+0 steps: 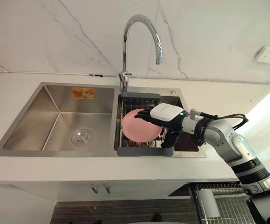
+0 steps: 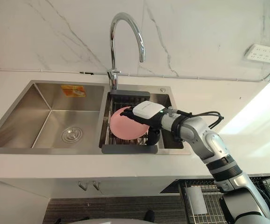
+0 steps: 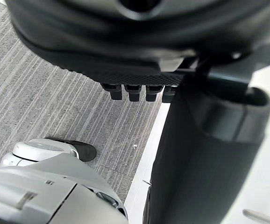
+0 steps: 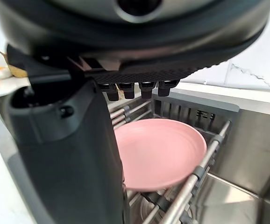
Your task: Walk over to the sink, pick up the cup, carry it to the dishwasher, place the cup inside the dishwasher, then close the dishwasher door
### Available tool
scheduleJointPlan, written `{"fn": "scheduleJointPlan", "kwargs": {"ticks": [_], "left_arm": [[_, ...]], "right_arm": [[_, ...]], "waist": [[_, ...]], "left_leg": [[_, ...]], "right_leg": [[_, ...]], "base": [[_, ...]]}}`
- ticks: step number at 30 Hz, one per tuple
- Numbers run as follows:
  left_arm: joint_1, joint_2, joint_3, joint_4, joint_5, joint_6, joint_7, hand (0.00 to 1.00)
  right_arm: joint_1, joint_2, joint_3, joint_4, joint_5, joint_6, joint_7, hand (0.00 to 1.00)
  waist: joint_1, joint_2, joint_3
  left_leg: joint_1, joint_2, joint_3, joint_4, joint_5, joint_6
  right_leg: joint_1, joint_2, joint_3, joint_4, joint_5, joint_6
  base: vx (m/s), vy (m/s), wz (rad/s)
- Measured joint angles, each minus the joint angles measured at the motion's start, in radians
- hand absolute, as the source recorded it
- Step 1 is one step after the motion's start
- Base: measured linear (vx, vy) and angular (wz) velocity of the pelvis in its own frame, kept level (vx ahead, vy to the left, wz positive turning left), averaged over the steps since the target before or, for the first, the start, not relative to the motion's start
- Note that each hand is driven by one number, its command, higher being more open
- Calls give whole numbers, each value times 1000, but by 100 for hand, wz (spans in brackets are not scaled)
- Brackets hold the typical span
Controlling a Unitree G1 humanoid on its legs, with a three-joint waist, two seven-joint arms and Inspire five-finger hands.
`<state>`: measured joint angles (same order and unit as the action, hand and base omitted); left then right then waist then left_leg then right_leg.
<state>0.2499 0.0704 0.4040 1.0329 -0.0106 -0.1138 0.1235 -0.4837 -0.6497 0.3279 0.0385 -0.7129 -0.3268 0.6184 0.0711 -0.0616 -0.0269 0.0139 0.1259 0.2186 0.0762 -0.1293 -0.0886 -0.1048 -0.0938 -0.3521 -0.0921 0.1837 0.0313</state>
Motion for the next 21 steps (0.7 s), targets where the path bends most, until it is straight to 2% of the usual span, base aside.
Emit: {"fn": "scheduleJointPlan", "kwargs": {"ticks": [11,21], "left_arm": [[1,13,-22,-18,0,4,-8,100],[4,23,-39,-30,-3,5,-15,100]], "right_arm": [[2,20,4,120,-27,25,-81,100],[22,56,33,218,-78,31,-205,100]], "waist": [[6,-3,24],[23,-7,42]], "left_leg": [[6,-5,-20,-21,12,-3],[11,-10,-39,-31,14,-1]], "right_leg": [[6,-6,-22,0,-5,4],[18,-13,-42,0,-11,12]], "base": [[5,8,6],[10,6,5]]}}
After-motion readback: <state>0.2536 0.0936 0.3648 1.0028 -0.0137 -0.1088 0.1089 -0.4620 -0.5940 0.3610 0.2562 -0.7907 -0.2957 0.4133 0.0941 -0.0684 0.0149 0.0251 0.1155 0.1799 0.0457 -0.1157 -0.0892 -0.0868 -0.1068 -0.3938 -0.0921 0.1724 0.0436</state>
